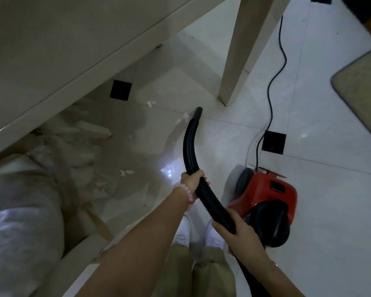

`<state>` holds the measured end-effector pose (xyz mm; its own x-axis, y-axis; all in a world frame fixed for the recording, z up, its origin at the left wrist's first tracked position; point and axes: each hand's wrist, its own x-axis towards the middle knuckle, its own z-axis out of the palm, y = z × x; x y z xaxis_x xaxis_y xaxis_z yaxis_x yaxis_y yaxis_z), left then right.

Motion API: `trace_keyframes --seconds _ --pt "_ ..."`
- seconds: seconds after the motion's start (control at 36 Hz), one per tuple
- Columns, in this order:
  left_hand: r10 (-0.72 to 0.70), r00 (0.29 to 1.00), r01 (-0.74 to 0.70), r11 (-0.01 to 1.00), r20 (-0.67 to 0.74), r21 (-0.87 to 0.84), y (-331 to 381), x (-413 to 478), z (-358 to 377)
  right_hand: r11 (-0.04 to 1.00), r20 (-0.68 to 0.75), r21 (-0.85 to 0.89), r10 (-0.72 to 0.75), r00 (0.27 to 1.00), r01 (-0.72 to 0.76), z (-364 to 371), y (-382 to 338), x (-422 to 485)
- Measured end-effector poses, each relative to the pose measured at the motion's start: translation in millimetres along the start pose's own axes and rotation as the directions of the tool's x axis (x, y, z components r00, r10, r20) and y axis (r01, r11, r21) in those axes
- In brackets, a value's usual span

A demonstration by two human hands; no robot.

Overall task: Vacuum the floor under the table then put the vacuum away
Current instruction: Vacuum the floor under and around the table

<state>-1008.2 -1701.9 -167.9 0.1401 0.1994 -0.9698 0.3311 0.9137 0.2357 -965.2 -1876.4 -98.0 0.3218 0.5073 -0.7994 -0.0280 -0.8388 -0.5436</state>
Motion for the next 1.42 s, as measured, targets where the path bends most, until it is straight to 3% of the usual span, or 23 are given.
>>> trace_keyframes --seconds 0.5,1.06,1.42 --pt "0.042 0.997 -0.045 0.998 -0.063 -0.047 -50.8 -37.1 -35.6 0.995 0.041 -0.095 0.008 0.999 -0.004 23.4 13.7 -51.0" --pt "0.049 0.998 -0.049 0.999 0.043 0.008 -26.6 -37.8 -35.7 0.995 -0.012 -0.073 -0.064 0.998 0.063 25.5 10.9 -38.6" --pt "0.052 0.999 -0.052 0.998 0.012 0.046 -23.6 -29.0 -30.3 0.997 -0.015 -0.065 -0.052 0.999 0.051 19.2 11.0 -31.1"
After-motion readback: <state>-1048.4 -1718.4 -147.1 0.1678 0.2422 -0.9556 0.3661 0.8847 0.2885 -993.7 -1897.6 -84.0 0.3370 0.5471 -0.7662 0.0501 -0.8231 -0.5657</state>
